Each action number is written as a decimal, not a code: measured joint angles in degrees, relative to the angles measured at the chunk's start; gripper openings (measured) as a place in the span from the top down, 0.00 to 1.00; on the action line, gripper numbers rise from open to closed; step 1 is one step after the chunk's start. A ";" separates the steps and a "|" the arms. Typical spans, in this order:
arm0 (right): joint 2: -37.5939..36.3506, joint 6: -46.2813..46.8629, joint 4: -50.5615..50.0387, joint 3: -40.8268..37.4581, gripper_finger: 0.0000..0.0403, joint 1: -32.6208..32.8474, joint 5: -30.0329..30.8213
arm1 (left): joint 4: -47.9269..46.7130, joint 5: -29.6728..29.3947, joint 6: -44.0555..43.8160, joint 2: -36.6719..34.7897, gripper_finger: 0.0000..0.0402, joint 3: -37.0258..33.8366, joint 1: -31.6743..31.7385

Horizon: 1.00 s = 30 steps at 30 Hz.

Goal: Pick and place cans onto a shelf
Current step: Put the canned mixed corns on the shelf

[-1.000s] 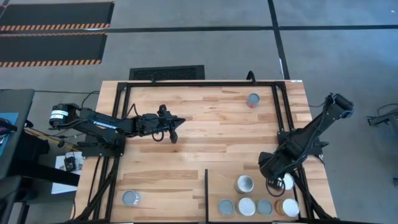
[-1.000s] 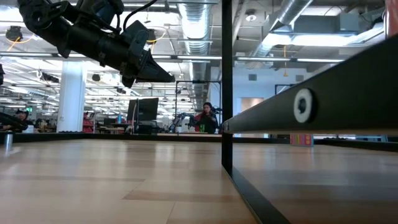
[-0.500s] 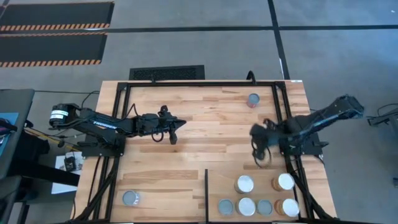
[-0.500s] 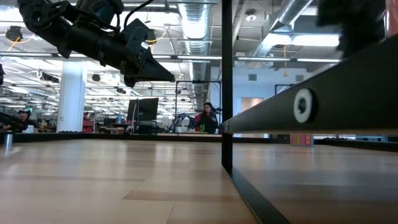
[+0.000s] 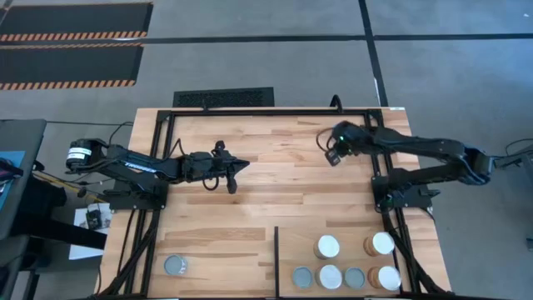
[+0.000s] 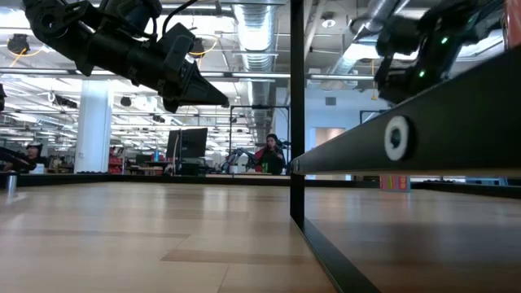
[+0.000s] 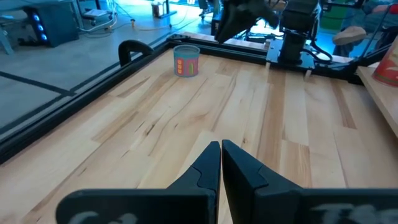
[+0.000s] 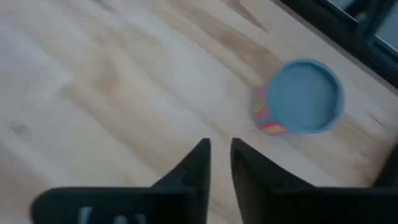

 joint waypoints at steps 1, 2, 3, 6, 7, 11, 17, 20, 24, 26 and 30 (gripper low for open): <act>1.24 -0.44 0.46 0.00 0.76 -1.50 0.08 | -0.15 0.00 0.00 0.00 0.99 0.00 0.01; 2.53 -0.72 1.16 0.00 0.73 -2.82 0.20 | -0.25 0.00 0.00 0.00 0.99 0.00 0.01; 3.80 -1.46 2.03 0.00 0.69 -3.97 0.36 | -0.26 0.00 0.01 0.00 0.99 0.00 0.02; 7.15 -3.17 5.31 0.00 0.59 -6.98 1.38 | -0.26 0.00 0.02 0.00 0.99 -0.02 0.00; 8.10 -3.70 6.36 0.00 0.57 -8.01 1.37 | -0.24 0.00 0.04 0.00 0.99 -0.02 0.00; 11.65 -4.44 9.16 0.00 0.49 -11.63 1.39 | -0.50 -0.04 0.04 0.00 0.99 -0.02 0.00; 15.82 -4.46 12.23 0.00 0.50 -15.15 1.68 | -1.14 -0.11 0.07 0.00 0.99 -0.02 0.02; 17.30 -4.57 12.94 0.00 0.52 -15.71 1.76 | -1.26 -0.11 0.26 0.00 0.99 -0.02 0.02; 18.77 -5.04 13.24 0.18 0.59 -15.64 1.59 | -1.47 -0.11 0.60 0.00 0.99 -0.02 0.01; 19.15 -5.33 13.38 0.26 0.65 -15.59 1.12 | -1.49 -0.11 0.70 0.00 0.99 -0.02 0.00; 18.49 -6.85 12.67 0.26 0.81 -14.13 -0.04 | -1.49 -0.11 0.70 0.00 0.99 -0.02 0.01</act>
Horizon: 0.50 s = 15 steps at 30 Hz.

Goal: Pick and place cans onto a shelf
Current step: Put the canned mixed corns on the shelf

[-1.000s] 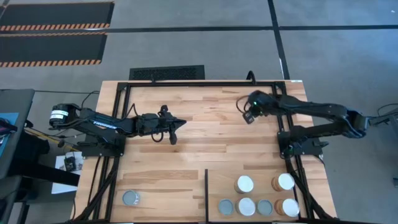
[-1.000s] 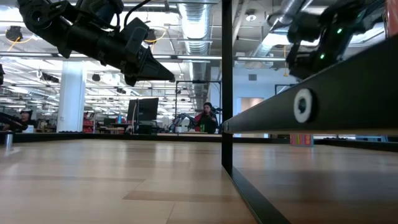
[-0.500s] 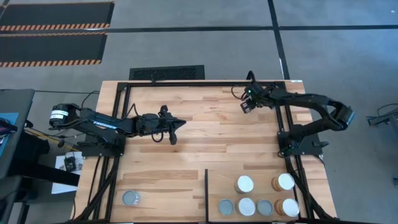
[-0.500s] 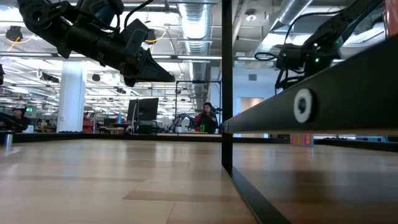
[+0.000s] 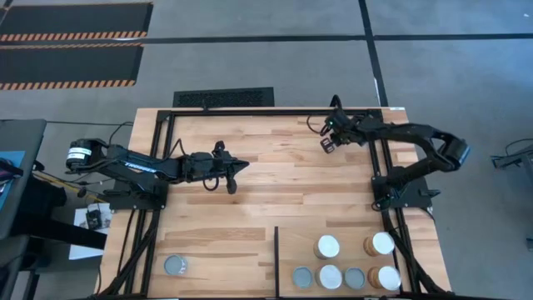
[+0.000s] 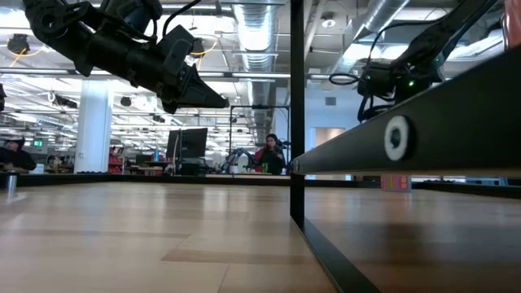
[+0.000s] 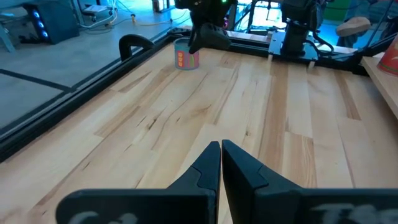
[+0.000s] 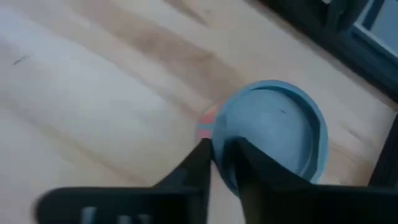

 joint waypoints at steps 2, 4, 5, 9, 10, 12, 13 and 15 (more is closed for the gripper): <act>-1.47 -0.20 -3.07 0.47 0.90 1.11 -1.32 | 0.00 0.00 0.00 0.00 0.99 0.00 0.01; -3.21 -0.42 -6.72 1.46 0.96 2.94 -2.56 | 0.00 0.00 0.00 0.00 0.99 0.00 0.01; -4.32 -0.39 -8.64 2.17 0.97 4.11 -2.52 | 0.00 0.00 0.00 0.00 0.99 0.00 0.01; -9.11 4.39 -18.95 5.53 0.94 11.00 -3.08 | 0.00 0.00 -0.04 0.00 0.99 0.00 0.00; -10.43 6.19 -21.43 6.30 0.94 13.58 -3.16 | 0.00 0.00 -0.04 0.00 0.99 0.00 0.01; -12.89 10.59 -25.90 8.01 0.95 19.77 -3.38 | 0.00 0.00 -0.02 0.00 0.99 0.00 -0.01; -13.95 13.35 -28.16 8.87 0.96 23.26 -3.54 | 0.00 0.00 -0.02 0.00 0.99 0.00 -0.01; -15.57 20.41 -32.49 10.41 0.97 30.87 -3.58 | 0.00 0.00 -0.02 0.00 0.99 0.00 -0.01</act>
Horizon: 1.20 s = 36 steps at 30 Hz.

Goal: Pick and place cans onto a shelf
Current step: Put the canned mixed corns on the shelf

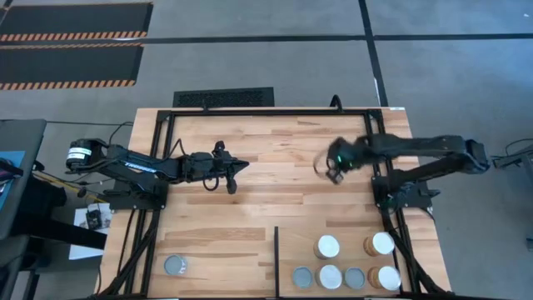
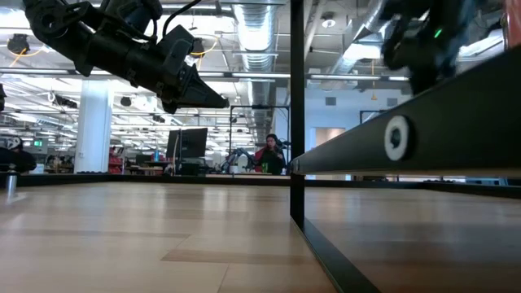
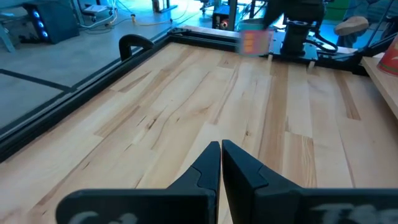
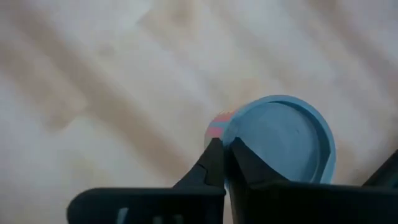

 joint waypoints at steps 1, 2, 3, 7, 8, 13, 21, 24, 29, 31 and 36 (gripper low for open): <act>-0.54 3.92 -1.66 0.81 0.98 4.29 0.00 | 0.00 0.00 -0.02 0.00 0.99 0.00 0.02; -0.83 8.26 -3.00 1.60 0.98 8.69 0.00 | 0.00 0.00 -0.02 0.00 0.99 0.00 0.01; -0.88 12.79 -4.28 2.43 0.97 13.12 -0.02 | 0.00 0.00 -0.02 0.00 0.99 0.00 0.02; 1.50 30.31 -7.94 5.82 0.96 30.37 -0.09 | 0.05 0.00 -0.04 0.00 0.99 0.00 0.02; 2.73 34.18 -8.70 6.87 0.96 34.11 -0.09 | 0.07 0.00 -0.04 0.00 0.99 0.00 0.02; 9.89 50.32 -13.32 13.01 0.96 47.62 -1.56 | 0.06 -0.15 -0.06 0.00 0.99 0.00 0.02; 18.09 62.09 -13.76 19.11 0.96 55.88 -4.47 | 0.06 -0.26 -0.49 0.00 0.99 0.00 0.00; 19.90 63.33 -13.74 19.96 0.96 56.71 -5.86 | 0.04 -0.26 -0.89 0.00 0.99 0.00 0.02; 21.27 64.61 -12.71 20.13 0.96 56.94 -7.31 | 0.04 -0.24 -1.11 0.00 0.99 0.00 0.00; 21.94 65.04 -12.24 20.13 0.96 56.94 -8.10 | 0.04 -0.24 -1.11 0.00 0.99 0.00 0.02; 21.87 66.37 -11.45 20.15 0.96 56.94 -8.96 | -0.13 -0.24 -1.11 0.00 0.99 0.00 0.01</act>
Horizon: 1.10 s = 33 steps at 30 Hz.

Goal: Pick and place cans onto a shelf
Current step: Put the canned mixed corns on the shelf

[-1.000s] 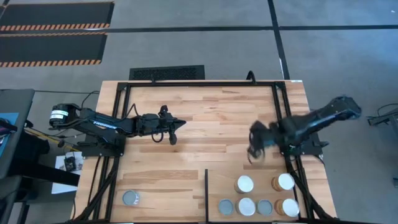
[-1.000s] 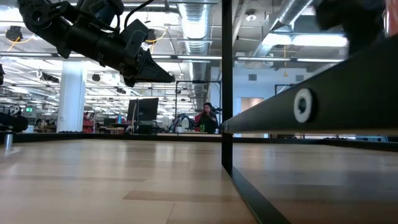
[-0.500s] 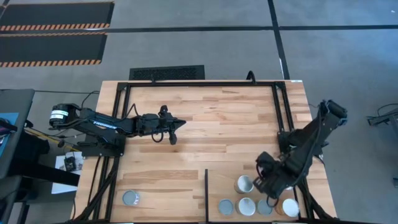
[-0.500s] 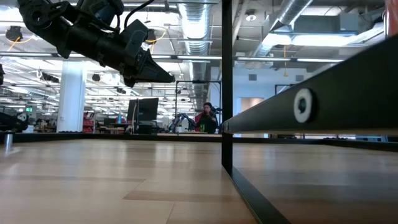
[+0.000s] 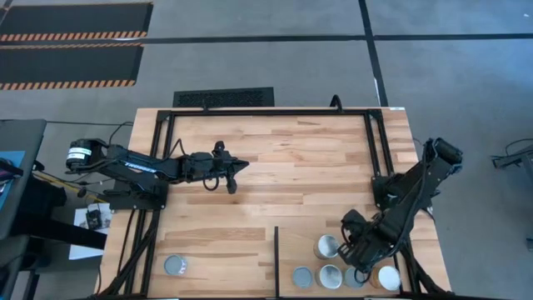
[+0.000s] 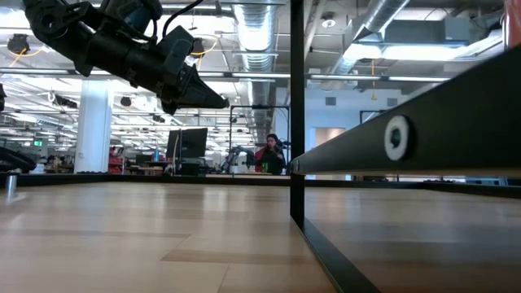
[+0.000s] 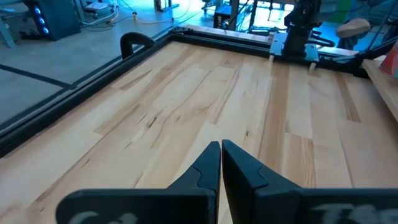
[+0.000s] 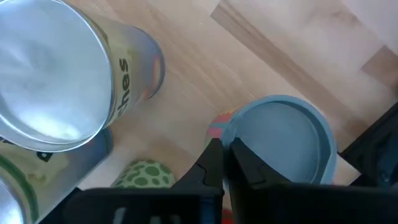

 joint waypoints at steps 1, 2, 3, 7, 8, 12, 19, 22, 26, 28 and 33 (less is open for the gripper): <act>0.02 0.22 -0.02 0.00 0.96 0.00 0.02 | 0.02 0.02 0.00 0.00 0.99 0.00 0.02; 0.02 0.57 0.08 0.00 0.96 0.00 0.04 | -0.09 0.02 0.00 0.00 0.99 0.00 -0.01; 0.02 0.96 0.06 0.00 0.96 0.00 0.12 | -0.30 0.02 0.00 -0.01 0.99 0.00 -0.01; 0.57 1.12 0.96 0.02 0.96 -0.71 0.50 | -0.37 0.02 0.00 -0.02 0.99 0.00 0.00; 0.94 1.10 1.21 0.00 0.96 -1.18 0.46 | -0.36 0.02 0.00 -0.02 0.99 0.00 0.01; 1.96 0.85 2.70 0.07 0.96 -1.87 0.52 | -0.44 0.02 0.07 -0.02 0.99 0.00 -0.01; 4.35 0.66 4.47 -0.04 0.95 -2.18 -1.78 | -0.72 0.02 0.20 -0.02 0.99 0.00 0.01; 4.16 0.66 5.42 -0.04 0.92 -2.16 -2.00 | -0.73 0.02 0.17 -0.02 0.99 0.00 0.00; 4.18 0.60 5.47 -0.04 0.85 -2.16 -2.67 | -0.72 0.03 0.04 -0.02 0.99 0.00 0.00; 4.18 0.60 5.51 -0.04 0.82 -2.16 -2.83 | -0.72 0.04 0.00 -0.02 0.99 0.00 0.00; 3.75 -0.76 5.56 -0.04 0.76 -2.16 -2.93 | -0.70 0.04 -0.04 -0.02 0.99 0.00 0.02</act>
